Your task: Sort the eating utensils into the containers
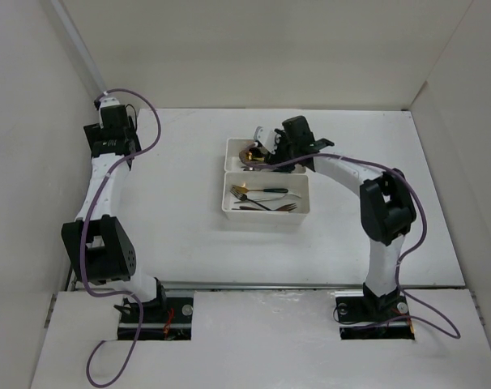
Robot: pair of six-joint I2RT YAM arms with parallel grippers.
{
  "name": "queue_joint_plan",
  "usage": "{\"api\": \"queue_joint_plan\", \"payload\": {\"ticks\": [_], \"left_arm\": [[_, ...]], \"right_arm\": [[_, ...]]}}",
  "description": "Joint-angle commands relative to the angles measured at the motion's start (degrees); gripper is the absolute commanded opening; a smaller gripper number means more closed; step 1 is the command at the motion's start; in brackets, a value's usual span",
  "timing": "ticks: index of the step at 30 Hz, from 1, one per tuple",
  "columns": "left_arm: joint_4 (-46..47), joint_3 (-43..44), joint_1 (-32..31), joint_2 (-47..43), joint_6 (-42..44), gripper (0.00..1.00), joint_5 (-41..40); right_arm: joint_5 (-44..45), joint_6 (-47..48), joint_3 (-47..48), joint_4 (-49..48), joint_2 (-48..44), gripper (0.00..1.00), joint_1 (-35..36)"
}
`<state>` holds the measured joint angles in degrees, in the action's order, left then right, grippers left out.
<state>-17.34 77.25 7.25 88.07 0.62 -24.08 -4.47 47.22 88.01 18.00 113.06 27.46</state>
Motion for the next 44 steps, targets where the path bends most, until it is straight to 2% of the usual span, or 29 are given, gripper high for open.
{"api": "queue_joint_plan", "payload": {"ticks": [1,2,7,10,11,13,14,15,16,18,19,23,27,32,44], "left_arm": [[1.87,0.96,0.31,-1.15,-0.1,0.71,-0.89],[1.87,0.97,0.31,-1.15,-0.1,0.71,-0.89],[1.35,2.63,0.31,-0.09,-0.71,0.71,-0.89],[0.65,5.0,1.54,-0.09,-0.71,0.73,-1.59],[0.12,5.8,2.5,-0.09,-1.23,0.73,-1.59],[0.12,6.33,7.33,-2.2,-2.29,0.74,-0.89],[0.12,6.33,9.35,-2.9,-3.08,0.74,-0.89],[-0.41,6.33,13.46,-4.12,-3.08,0.74,-0.19],[-0.41,6.33,15.32,-4.66,-3.61,0.74,-0.18],[-0.41,4.76,18.05,-5.89,-3.61,0.74,-0.18],[-0.93,3.88,19.81,-7.29,-3.61,0.74,-0.18],[-0.94,-1.04,20.35,-9.41,-3.61,0.74,0.34],[-2.78,-2.99,20.35,-9.94,-7.65,0.74,3.41],[-3.92,-2.29,20.35,-8.8,-8.27,0.74,5.27],[-4.45,-2.81,20.35,-9.85,-7.74,0.74,9.31]], "right_arm": [[2.27,1.47,-0.2,-1.48,-4.85,0.7,0.4],[3.49,1.47,-0.2,-2.08,-5.38,1.0,0.4],[4.03,-6.86,3.92,-7.26,-10.99,1.0,-2.93],[2.71,-19.94,5.24,-13.66,-14.87,1.0,-9.34],[2.71,-28.68,4.55,-15.78,-18.01,1.0,-11.53],[2.01,-37.34,0.79,-21.48,-21.46,1.0,-19.15],[2.01,-44.6,-1.06,-23.08,-24.69,1.0,-21.9],[3.14,-47.8,-2.82,-24.14,-26.03,1.0,-24.45],[7.41,-50.36,-6.06,-24.85,-27.17,1.0,-28.65],[14.1,-54.59,-8.54,-24.85,-29.03,1.0,-31.67],[18.23,-54.6,-9.95,-24.85,-29.64,1.0,-33.34],[18.88,-52.23,-16.8,-24.85,-32.28,1.0,-35.98],[18.88,-59.16,-16.82,-24.85,-31.49,1.0,-37.39],[20.29,-65.32,-15.67,-24.85,-29.65,1.0,-37.39],[23.88,-69.55,-14.62,-24.85,-30.26,1.0,-37.39]]}}
